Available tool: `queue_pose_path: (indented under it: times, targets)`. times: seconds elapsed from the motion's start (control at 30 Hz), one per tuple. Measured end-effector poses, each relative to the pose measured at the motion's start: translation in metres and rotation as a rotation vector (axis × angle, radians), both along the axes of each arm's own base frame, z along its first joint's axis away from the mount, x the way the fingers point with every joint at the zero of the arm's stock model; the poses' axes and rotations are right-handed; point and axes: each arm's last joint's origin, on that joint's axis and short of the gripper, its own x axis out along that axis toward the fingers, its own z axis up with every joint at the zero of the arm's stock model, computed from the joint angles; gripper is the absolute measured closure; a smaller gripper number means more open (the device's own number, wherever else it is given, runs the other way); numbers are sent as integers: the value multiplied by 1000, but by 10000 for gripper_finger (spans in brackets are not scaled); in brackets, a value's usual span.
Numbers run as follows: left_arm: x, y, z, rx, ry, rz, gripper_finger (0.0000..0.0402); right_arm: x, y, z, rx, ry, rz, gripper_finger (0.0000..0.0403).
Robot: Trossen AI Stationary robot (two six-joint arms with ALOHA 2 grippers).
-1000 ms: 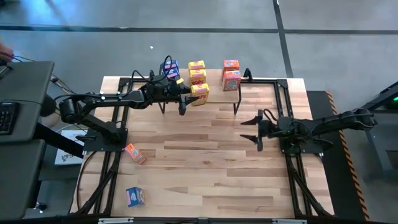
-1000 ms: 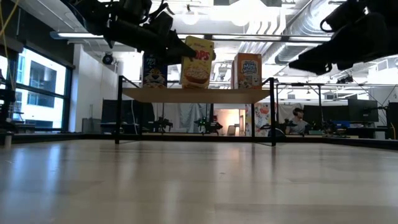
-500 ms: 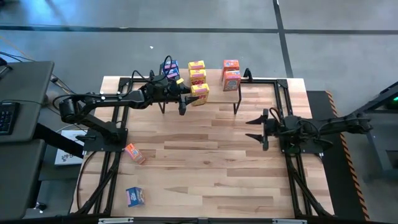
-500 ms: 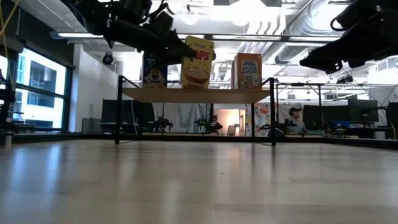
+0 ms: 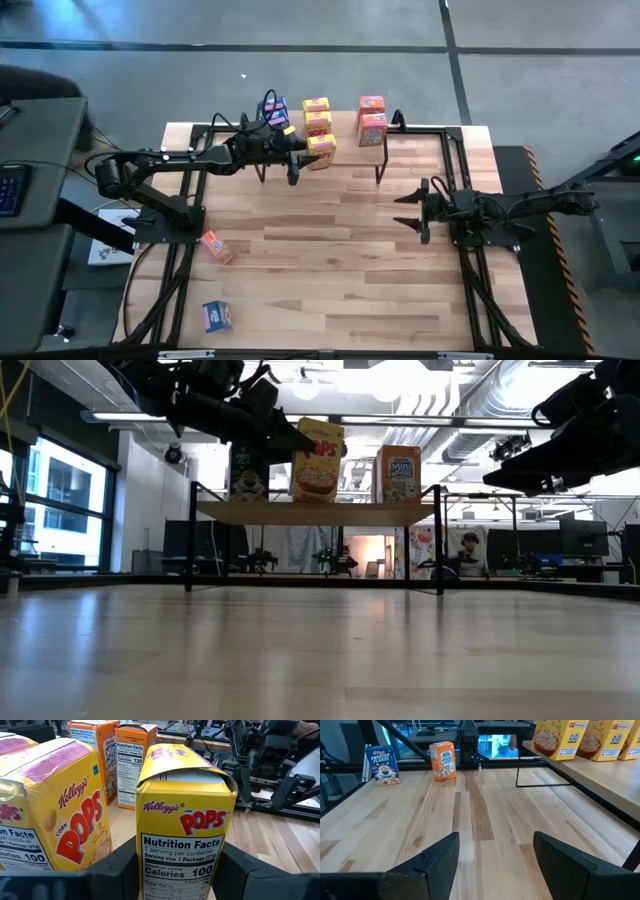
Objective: Stack cereal on shelf
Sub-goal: Put the yellow cereal box and aligned with the other yellow cereal boxes on the shelf
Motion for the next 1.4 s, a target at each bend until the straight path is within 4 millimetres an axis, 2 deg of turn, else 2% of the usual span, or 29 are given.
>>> queue_pose_path:
  times: [1.23,1.4]
  targets:
    - [0,0,0,30,7,-3,227,-1,-1,-2,-5,25,-31,155]
    - [0,1,0,55,16,44,227,-1,-1,-2,-5,25,-31,155]
